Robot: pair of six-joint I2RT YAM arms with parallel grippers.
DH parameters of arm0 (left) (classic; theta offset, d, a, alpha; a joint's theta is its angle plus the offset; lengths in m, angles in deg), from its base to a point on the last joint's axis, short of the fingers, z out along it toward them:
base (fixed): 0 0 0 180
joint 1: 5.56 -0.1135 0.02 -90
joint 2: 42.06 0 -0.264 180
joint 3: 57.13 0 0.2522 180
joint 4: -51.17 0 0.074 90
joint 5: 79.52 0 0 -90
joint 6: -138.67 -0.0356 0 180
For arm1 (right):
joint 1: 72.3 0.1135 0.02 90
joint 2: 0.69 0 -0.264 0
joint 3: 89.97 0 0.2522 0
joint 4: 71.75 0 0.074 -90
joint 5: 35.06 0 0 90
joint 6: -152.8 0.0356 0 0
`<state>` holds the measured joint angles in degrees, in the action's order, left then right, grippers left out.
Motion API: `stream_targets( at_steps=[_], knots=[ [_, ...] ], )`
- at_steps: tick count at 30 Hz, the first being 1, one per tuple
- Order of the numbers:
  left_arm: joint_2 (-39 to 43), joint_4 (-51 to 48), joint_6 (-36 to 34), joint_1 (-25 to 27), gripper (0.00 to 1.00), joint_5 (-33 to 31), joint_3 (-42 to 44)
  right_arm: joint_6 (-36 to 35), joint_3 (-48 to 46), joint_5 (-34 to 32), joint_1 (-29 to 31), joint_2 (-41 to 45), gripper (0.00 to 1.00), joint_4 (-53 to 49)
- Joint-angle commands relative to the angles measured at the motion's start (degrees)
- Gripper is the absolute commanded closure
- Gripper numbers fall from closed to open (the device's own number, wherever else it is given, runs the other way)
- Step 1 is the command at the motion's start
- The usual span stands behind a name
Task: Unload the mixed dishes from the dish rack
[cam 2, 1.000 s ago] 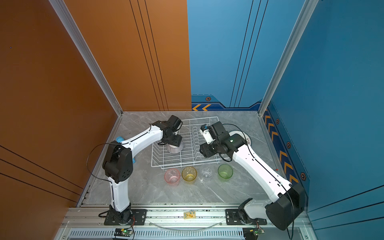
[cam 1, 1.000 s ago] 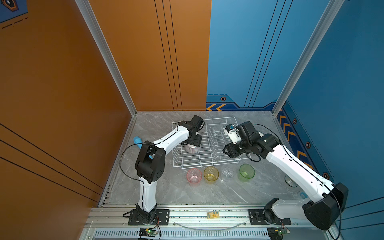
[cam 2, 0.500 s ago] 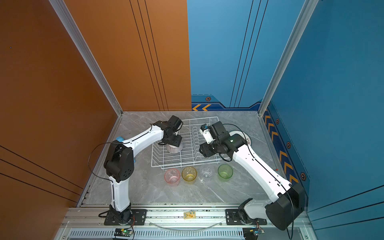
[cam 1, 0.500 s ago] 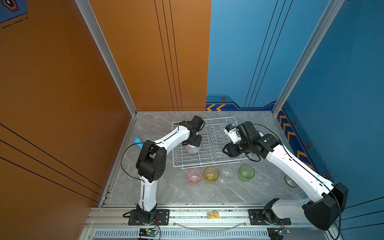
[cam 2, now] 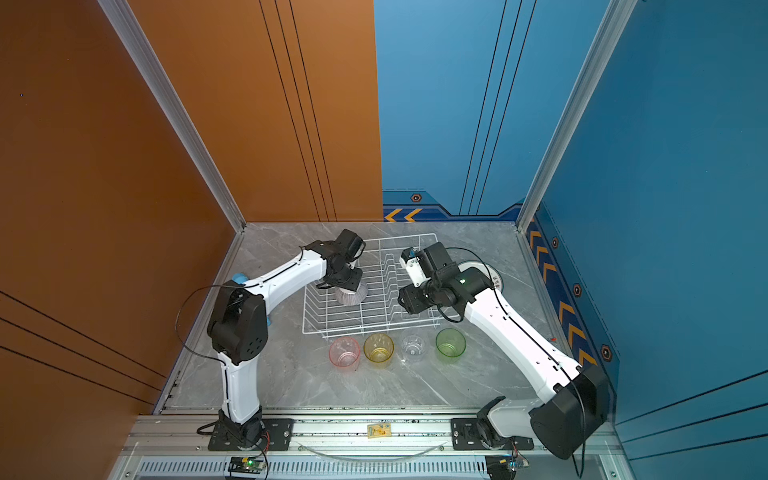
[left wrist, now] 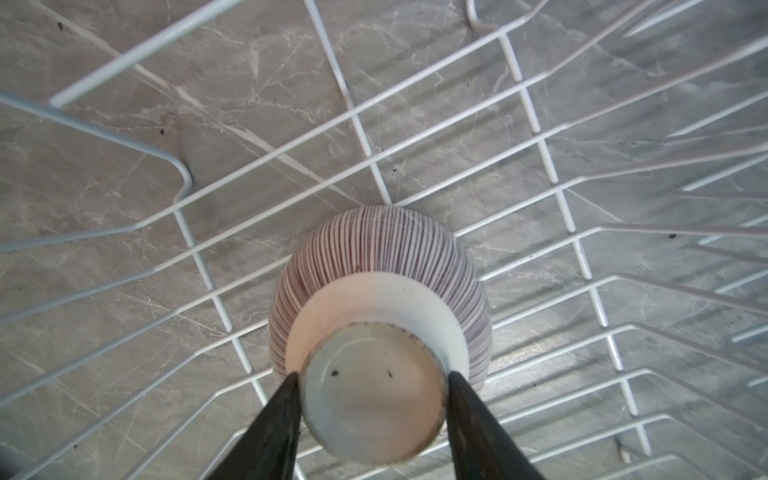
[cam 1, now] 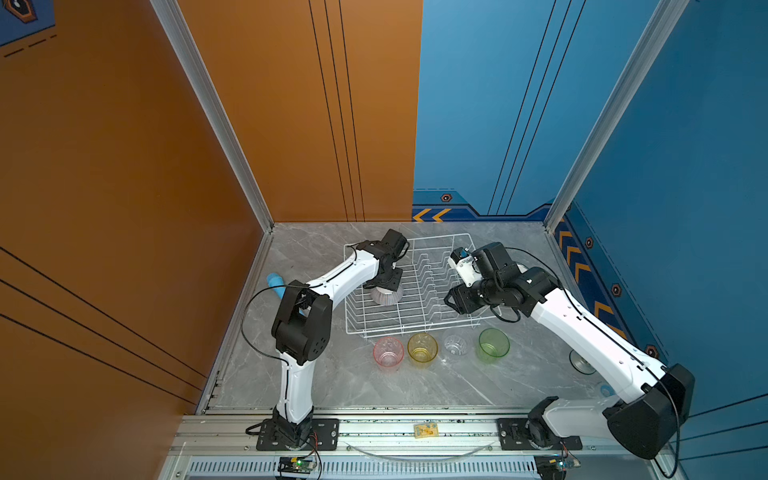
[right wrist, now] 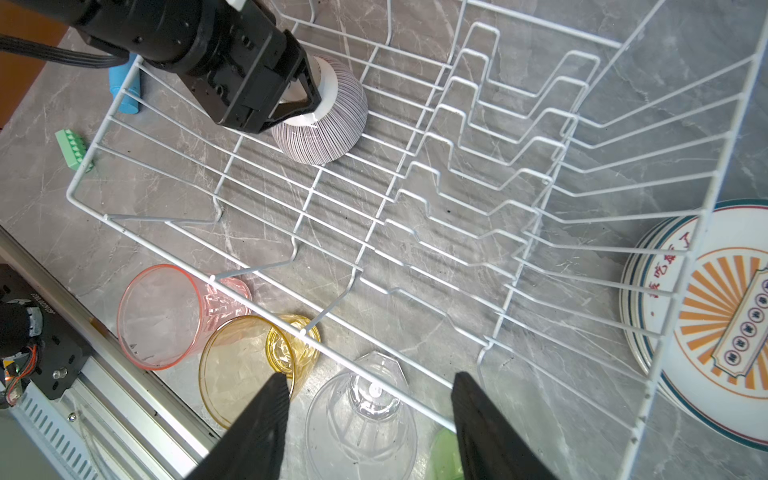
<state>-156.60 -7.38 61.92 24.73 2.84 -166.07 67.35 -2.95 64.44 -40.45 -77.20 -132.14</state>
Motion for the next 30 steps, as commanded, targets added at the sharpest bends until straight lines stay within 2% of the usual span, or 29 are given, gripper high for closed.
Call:
stream_targets(
  at_steps=[1,15,30],
  knots=[
    [-0.35,-1.96,-0.91,-0.58,0.46,0.29,-0.03,0.78,-0.48,1.18,-0.23,-0.50,0.38,0.84],
    [1.19,-1.96,-1.04,-1.22,0.53,3.02,0.53,1.39,-0.94,2.02,-0.69,-0.65,0.39,2.10],
    [5.86,-1.96,-1.22,-1.88,0.55,5.44,1.14,5.33,-5.87,13.68,-4.25,1.10,0.39,10.04]
  ],
)
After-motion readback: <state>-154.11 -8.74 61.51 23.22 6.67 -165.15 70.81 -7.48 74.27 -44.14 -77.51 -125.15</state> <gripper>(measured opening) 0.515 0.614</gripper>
